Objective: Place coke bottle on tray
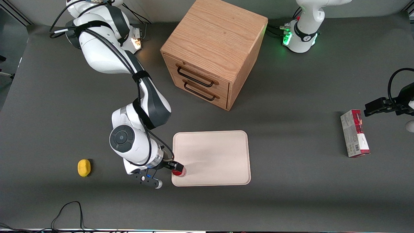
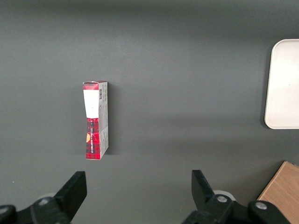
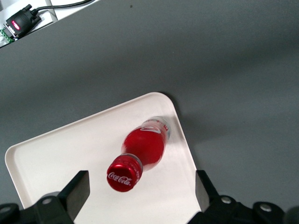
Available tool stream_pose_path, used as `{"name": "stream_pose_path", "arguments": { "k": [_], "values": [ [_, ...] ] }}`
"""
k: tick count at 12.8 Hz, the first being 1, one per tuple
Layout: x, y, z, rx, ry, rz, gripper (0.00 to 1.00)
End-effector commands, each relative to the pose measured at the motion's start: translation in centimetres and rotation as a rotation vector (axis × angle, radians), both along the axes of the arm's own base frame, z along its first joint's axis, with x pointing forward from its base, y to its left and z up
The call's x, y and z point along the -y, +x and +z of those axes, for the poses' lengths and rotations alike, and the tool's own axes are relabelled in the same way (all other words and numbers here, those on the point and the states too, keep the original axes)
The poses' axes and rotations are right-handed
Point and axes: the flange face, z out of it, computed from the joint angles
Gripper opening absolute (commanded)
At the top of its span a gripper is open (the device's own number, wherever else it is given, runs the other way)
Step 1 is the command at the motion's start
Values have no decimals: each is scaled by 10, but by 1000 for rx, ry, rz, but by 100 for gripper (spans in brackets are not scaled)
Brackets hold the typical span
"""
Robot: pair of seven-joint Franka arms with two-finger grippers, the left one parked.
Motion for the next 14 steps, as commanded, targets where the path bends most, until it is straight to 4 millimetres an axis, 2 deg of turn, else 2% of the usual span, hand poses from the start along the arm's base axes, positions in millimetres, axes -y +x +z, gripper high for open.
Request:
{"name": "stream_pose_path", "arguments": {
  "k": [1, 4, 5, 7, 8, 9, 12, 14],
  "values": [
    [-2, 1, 4, 12, -17, -18, 100],
    [5, -5, 19, -38, -41, -7, 100],
    [9, -11, 44, -55, -42, 14, 100],
    [27, -21, 61, -113, -62, 141, 100],
    [44, -28, 73, -154, -71, 169, 100],
    [70, -34, 86, -176, -68, 172, 100],
    [138, -82, 119, -212, -12, 303, 100],
    [173, -114, 137, -211, -6, 349, 100]
  ]
}}
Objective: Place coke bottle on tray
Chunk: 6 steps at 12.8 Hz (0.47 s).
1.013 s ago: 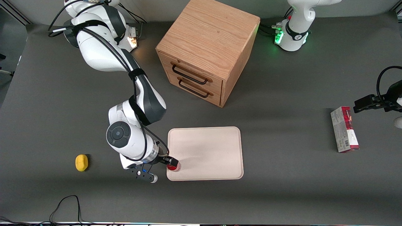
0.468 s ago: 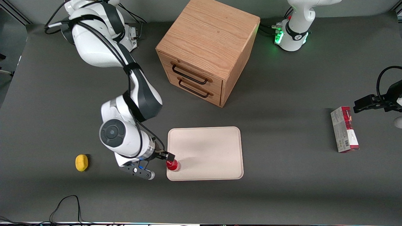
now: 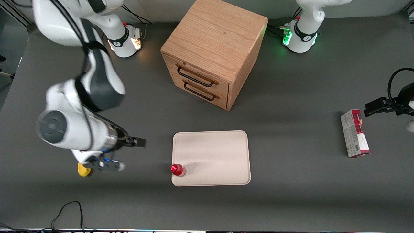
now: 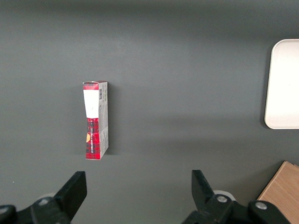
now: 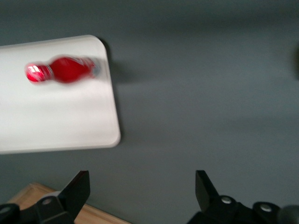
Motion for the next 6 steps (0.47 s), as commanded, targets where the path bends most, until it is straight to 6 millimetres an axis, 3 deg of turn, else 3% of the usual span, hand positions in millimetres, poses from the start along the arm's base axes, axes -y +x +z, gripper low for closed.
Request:
{"name": "stream_pose_path", "arguments": {
  "k": [1, 6],
  "values": [
    [35, -70, 20, -17, 39, 60, 100],
    [63, -143, 41, -17, 26, 105, 100]
  ]
}}
